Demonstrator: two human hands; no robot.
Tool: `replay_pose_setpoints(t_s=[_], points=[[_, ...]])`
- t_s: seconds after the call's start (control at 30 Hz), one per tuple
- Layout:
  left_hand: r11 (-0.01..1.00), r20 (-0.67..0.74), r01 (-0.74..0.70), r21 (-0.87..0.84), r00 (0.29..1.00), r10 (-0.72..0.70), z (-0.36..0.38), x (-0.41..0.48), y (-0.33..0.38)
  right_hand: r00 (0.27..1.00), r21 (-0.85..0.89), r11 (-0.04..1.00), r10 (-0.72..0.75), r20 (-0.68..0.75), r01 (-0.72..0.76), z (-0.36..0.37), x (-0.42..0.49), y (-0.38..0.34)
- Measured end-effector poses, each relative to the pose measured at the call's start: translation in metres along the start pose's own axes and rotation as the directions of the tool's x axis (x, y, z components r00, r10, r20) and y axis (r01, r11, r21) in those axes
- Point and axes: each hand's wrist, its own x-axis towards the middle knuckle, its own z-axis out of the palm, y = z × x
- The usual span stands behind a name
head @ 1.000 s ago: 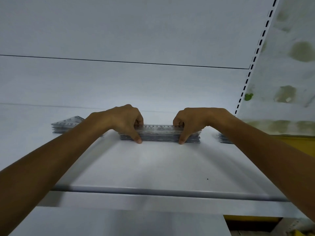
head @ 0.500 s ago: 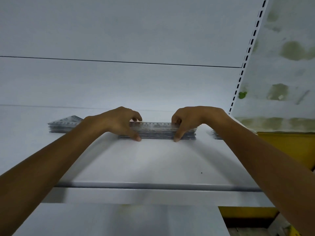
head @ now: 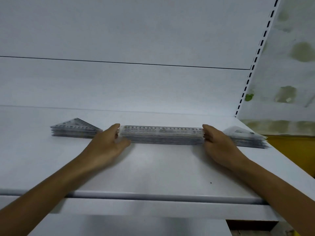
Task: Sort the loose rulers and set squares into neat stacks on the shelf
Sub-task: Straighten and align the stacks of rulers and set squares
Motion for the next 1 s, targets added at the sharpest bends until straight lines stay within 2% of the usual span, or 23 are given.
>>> replay_pose_setpoints(t_s=[0.13,0.37,0.6,0.77,0.9,1.0], points=[[0.996,-0.007,-0.042,-0.079,0.999,0.042,0.005,-0.005,0.0,1.0,-0.034,0.999,-0.03,-0.003,0.03,0.0,-0.002,-0.003],[0.95,0.028,-0.012,-0.311,0.999,0.022,0.007,-0.005,0.008,0.998,0.105,0.994,-0.047,0.035,0.043,-0.001,-0.001,-0.004],[0.931,0.066,-0.022,-0.365,0.997,0.05,0.003,-0.01,0.02,0.992,0.029,0.991,-0.128,0.012,0.128,0.002,-0.003,0.0],[0.931,0.069,-0.034,-0.364,0.996,0.064,0.004,-0.009,0.017,0.992,0.027,0.991,-0.13,0.004,0.129,0.001,-0.004,0.0],[0.885,0.123,-0.026,-0.465,0.988,0.094,0.001,-0.009,0.011,0.993,0.058,0.991,-0.121,0.017,0.119,0.001,-0.005,-0.003],[0.859,0.095,-0.002,-0.511,0.994,0.059,0.002,-0.007,0.004,0.997,0.078,0.995,-0.07,0.011,0.069,0.002,-0.002,0.0]])
